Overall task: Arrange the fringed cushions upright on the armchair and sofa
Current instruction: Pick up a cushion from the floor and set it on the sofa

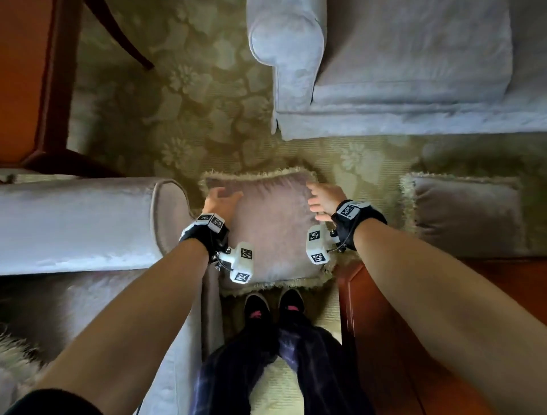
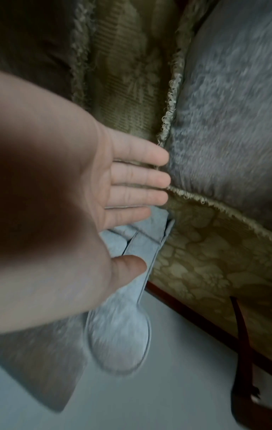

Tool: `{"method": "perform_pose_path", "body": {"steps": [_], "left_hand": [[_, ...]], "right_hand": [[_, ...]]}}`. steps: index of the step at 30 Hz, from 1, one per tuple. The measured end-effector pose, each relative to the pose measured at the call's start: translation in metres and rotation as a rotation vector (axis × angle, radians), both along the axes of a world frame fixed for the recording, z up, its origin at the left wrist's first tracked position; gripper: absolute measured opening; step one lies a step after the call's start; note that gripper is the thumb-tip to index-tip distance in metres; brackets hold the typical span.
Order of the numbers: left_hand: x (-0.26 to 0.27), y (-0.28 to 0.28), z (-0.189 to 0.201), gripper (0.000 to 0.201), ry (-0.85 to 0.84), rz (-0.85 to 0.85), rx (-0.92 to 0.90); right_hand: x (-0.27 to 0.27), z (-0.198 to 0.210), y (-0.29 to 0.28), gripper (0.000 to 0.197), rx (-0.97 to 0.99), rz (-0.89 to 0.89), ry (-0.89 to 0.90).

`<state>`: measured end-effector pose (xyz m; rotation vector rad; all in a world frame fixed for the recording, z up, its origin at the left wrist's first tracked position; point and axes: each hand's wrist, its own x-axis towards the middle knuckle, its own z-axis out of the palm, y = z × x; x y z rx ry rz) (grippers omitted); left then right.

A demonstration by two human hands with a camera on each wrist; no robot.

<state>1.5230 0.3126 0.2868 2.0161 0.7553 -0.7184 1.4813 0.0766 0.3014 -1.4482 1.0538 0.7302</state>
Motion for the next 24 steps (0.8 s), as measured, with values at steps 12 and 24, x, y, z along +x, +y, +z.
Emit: {"method": "perform_pose_path", "body": {"steps": [12, 24], "left_hand": [[-0.017, -0.002, -0.258, 0.058, 0.093, -0.126, 0.060], [-0.016, -0.014, -0.322, 0.093, 0.095, -0.007, -0.063]], "right_hand": [[-0.001, -0.265, -0.016, 0.062, -0.247, -0.026, 0.072], [-0.013, -0.338, -0.003, 0.096, -0.174, 0.000, 0.188]]}}
